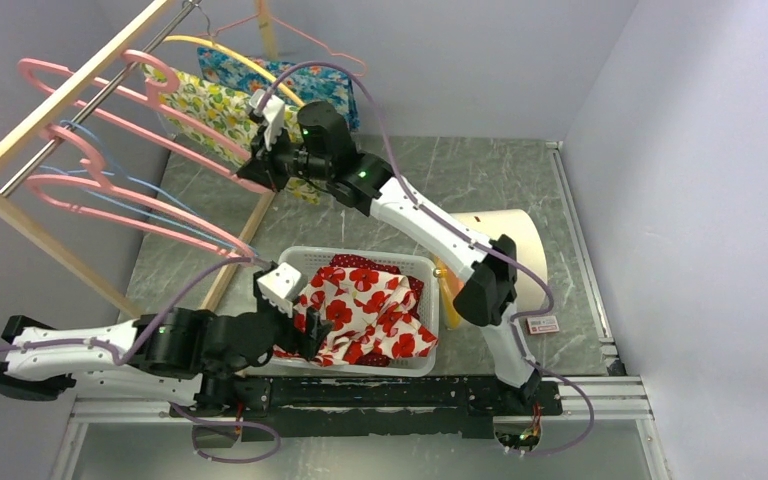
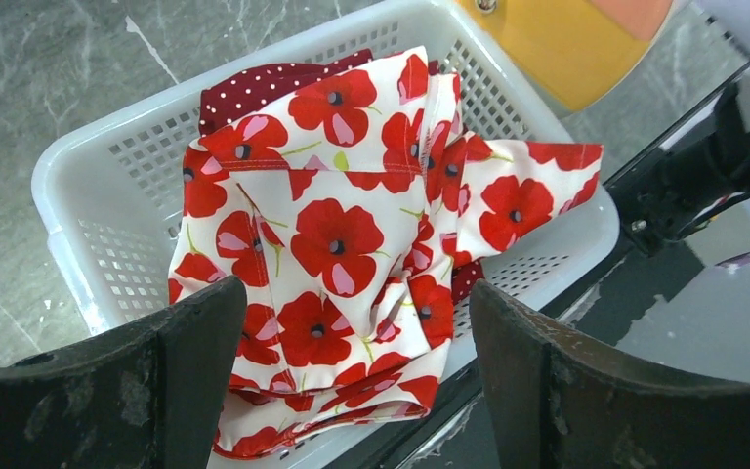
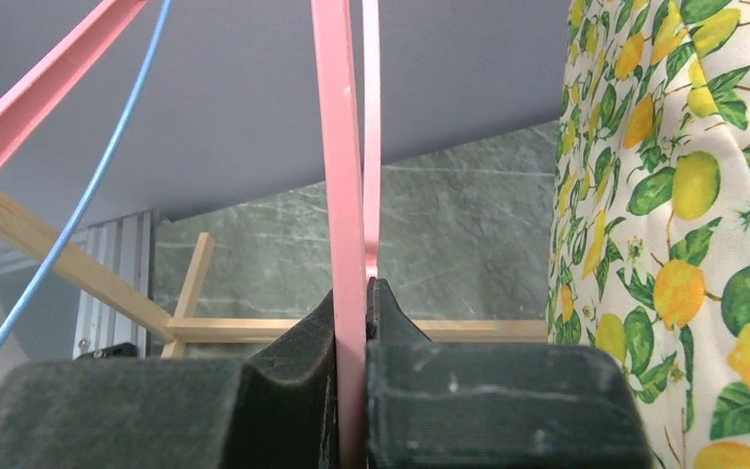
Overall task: Remove the skirt from the hanger
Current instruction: Place the hanger at the clothesline.
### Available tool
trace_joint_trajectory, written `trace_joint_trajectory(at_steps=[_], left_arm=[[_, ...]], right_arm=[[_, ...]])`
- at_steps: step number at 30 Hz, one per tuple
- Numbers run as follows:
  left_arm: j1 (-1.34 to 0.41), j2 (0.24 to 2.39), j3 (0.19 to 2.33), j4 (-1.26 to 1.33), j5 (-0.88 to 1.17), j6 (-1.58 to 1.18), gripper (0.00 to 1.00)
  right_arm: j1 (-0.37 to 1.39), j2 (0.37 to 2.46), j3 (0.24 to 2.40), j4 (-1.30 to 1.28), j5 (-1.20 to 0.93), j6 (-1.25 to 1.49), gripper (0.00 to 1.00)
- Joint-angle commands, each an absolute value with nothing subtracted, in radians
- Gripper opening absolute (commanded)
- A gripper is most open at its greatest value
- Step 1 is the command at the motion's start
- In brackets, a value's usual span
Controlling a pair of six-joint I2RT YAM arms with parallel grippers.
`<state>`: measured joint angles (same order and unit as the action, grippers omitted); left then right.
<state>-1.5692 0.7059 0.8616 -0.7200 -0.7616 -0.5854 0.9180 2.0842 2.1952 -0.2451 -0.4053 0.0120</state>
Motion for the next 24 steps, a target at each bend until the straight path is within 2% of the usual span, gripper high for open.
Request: trace_joint_trajectory(at_steps=[1,7,12,18,24], left_arm=[[-1.574,0.665,0.849,-0.718,-0.761,-0.632,0.89],[-1.574,0.688,0.885,-0.8,-0.774,-0.671,0.89],[-1.574,0.68,0.879,-0.795,-0.775,-0.676,0.88],[-1.575,0.64,0.859,-0.771,-0.765,-0.687,0.88],[-1.574,0.625,0.856,-0.748,-0.728,-0.658,0.88]], right_arm=[[0.948,2.15,2.326,-0.306,-0.358,0.042,0.0],[0.964,2.184,2.356,-0.29,-0.316,0.123,0.0],[0.967,2.117,2.205,-0.061,-0.429,0.155,0.0],[0.987,2.229,2.376,-0.176,-0.351,0.084,0.0],[1.045,2.167,2.255,-0.237,-0.278,0.008,0.0]])
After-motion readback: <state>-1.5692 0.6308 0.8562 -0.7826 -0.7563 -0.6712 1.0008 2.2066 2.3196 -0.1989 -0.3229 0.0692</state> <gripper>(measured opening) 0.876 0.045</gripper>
